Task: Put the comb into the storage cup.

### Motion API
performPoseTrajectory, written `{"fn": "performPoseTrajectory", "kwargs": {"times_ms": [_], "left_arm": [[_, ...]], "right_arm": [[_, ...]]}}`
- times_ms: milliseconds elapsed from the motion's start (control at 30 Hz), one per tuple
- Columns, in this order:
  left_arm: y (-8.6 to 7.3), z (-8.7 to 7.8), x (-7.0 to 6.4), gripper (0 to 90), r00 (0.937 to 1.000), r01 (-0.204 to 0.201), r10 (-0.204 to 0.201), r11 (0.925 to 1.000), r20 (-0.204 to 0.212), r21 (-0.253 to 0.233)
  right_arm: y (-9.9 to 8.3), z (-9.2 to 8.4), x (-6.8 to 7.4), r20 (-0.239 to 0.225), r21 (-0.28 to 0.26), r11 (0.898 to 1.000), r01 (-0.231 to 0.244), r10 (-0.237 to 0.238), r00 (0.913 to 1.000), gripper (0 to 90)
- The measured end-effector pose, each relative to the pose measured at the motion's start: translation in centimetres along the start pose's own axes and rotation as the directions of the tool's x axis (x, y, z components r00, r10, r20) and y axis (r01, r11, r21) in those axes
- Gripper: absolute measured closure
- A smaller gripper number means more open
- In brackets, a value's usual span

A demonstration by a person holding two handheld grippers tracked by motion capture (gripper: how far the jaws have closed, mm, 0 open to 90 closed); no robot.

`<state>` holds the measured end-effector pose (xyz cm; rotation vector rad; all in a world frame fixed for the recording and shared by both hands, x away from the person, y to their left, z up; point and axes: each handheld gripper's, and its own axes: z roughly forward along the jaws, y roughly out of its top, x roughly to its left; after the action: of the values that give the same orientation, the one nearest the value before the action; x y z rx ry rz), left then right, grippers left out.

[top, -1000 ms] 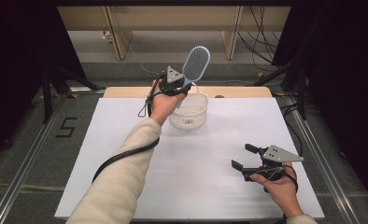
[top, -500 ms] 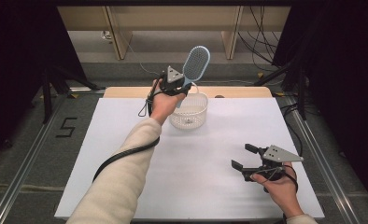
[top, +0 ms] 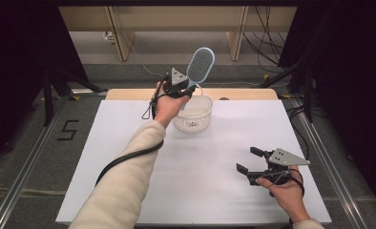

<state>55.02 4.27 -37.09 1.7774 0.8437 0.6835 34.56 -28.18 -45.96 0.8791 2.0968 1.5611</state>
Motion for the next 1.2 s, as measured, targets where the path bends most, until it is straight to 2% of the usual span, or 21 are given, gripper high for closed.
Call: {"fn": "performPoseTrajectory", "kwargs": {"times_ms": [833, 1200], "left_arm": [[0.09, 0.49, -0.08, 69.9, 0.9997, -0.021, 0.021, 0.9997, 0.010, -0.015], [-0.34, 0.85, -0.21, 69.9, 0.9995, -0.025, 0.025, 0.9996, 0.021, -0.012]], "right_arm": [[-0.02, 0.00, -0.01, -0.002, 0.006, 1.000, -0.002, 0.002, 1.0000, 14.9], [-0.02, -0.01, -0.03, -0.003, 0.007, 1.000, -0.001, 0.001, 1.0000, 14.8]]}}
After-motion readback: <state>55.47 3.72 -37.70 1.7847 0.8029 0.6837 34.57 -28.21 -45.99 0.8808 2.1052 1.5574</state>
